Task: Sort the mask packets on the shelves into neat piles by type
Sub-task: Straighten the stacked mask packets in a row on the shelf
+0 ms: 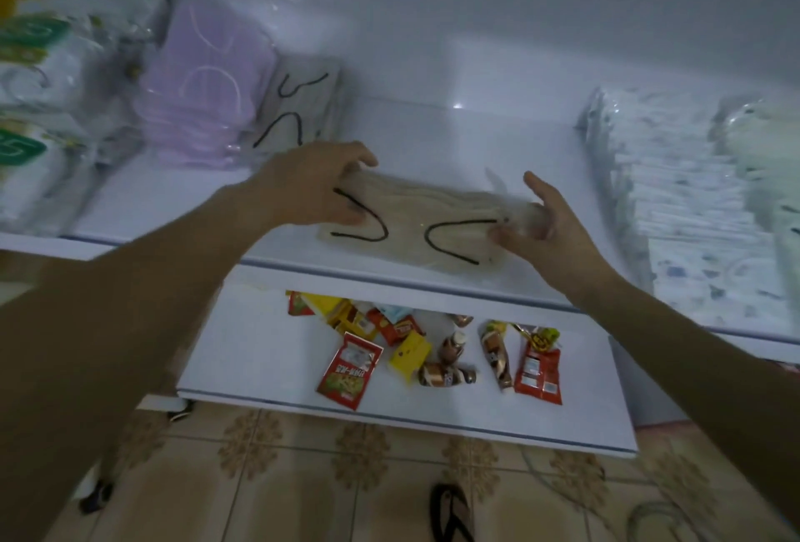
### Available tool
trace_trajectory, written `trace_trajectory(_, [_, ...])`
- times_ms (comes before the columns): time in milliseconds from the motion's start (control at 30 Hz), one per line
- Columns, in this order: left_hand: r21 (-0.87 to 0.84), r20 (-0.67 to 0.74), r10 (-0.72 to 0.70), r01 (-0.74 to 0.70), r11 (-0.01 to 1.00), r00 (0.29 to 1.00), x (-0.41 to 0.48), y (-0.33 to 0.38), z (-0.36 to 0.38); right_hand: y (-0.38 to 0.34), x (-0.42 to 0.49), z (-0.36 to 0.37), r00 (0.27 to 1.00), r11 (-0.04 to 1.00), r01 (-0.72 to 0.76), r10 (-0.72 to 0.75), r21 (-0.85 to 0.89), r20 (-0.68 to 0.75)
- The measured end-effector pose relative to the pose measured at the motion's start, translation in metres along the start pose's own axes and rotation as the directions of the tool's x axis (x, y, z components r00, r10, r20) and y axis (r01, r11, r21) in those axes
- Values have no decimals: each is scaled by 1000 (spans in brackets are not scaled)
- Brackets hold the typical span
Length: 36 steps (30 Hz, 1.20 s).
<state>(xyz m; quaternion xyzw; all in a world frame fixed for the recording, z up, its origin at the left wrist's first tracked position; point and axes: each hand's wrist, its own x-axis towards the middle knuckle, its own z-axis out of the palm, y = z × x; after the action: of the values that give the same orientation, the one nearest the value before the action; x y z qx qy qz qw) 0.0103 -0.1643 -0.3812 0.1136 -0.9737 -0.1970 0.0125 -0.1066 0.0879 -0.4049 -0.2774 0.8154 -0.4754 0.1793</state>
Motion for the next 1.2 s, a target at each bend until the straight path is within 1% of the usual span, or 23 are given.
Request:
trace_trajectory(67, [-147,-48,-54,47,988,997,-5,-7,4,4,1,5,999,997,-26,28,75,-30])
trace_trajectory(100, [-189,-60,-58,46,981,997,-7,-10,5,5,4,9,999,994,-23,28,107,-42])
trace_trajectory(233, [-183,-63,-58,45,982,996,-13,-18,5,10,12,22,995,944,-39,67,328,-76])
trace_trajectory(267, [-186,-91,-61,43,982,994,-15,-18,5,11,12,24,993,931,-42,79,362,-87])
trace_trajectory(333, [-224,-236,-103,49,973,966,-18,-15,4,10,15,22,989,895,-25,88,445,-121])
trace_trajectory(400, [-295,-410,-125,-2,955,904,-17,-7,6,8,21,10,983,838,33,70,545,-167])
trace_trajectory(433, [-349,-459,-137,-36,936,878,-16,0,10,11,23,4,979,819,57,67,571,-193])
trace_trajectory(467, [-413,-470,-162,-54,909,868,-14,6,17,14,23,-2,976,813,69,64,578,-207])
trace_trajectory(533, [-559,-402,-252,-19,829,880,-12,18,37,22,20,-4,982,858,32,68,513,-175])
trace_trajectory(600, [-668,-325,-331,33,743,886,-9,23,58,35,15,-2,986,893,-24,97,450,-139])
trace_trajectory(667, [-722,-305,-346,21,692,887,-2,21,71,42,15,-1,981,915,-25,101,403,-168])
trace_trajectory(700, [-739,-293,-324,2,674,900,1,19,73,42,16,-1,983,926,-7,76,377,-166])
trace_trajectory(767, [-738,-269,-250,-32,674,930,5,19,75,39,18,1,991,943,31,15,331,-136])
trace_trajectory(833, [-696,-308,-207,-72,714,929,10,18,76,38,20,3,988,946,55,-6,318,-153])
trace_trajectory(900, [-648,-367,-155,-133,750,917,13,18,77,38,20,4,979,935,101,-33,341,-200])
trace_trajectory(933, [-635,-373,-133,-148,758,918,14,18,78,38,18,4,977,928,115,-40,354,-211])
trace_trajectory(1000, [-658,-337,-127,-137,741,933,12,19,82,42,15,2,978,927,124,-54,355,-200])
trace_trajectory(1067, [-658,-347,-136,-138,740,928,11,19,85,42,13,0,973,922,179,-113,342,-204])
trace_trajectory(1100, [-660,-344,-131,-140,738,930,10,19,85,40,14,0,966,929,204,-140,309,-216])
trace_trajectory(1133, [-665,-333,-113,-147,733,936,9,18,85,37,15,1,962,932,237,-185,274,-203])
trace_trajectory(1200, [-657,-310,-96,-140,741,946,9,15,89,41,17,4,955,933,269,-227,239,-190])
